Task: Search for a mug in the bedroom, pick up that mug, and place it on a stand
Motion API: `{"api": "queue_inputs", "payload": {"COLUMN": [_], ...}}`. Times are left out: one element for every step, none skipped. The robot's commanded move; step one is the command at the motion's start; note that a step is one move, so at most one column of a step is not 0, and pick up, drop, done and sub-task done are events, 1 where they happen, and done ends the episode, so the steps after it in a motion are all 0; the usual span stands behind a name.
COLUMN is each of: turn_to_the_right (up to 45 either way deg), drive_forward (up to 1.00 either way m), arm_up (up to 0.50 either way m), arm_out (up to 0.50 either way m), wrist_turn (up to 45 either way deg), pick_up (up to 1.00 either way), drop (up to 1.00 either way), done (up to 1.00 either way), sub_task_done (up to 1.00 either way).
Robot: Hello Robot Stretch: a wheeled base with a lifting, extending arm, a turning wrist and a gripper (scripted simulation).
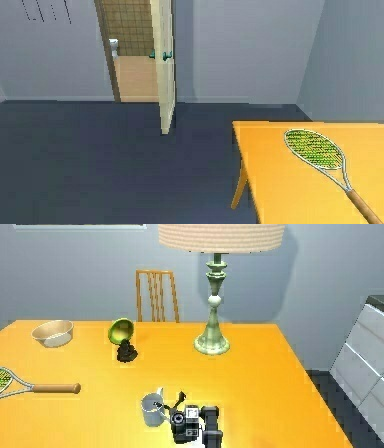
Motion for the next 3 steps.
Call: {"api": "queue_inputs", "payload": {"turn_to_the_right": [0.0, 0.0, 0.0], "drive_forward": [0.0, 0.0, 0.0], "arm_up": [0.1, 0.22, 0.0], "arm_out": [0.0, 0.0, 0.0], "wrist_turn": [0.0, 0.0, -45.0], "pick_up": [0.0, 0.0, 0.0], "drop": [0.0, 0.0, 0.0], "done": [0.0, 0.0, 0.0], "sub_task_done": [0.0, 0.0, 0.0]}}
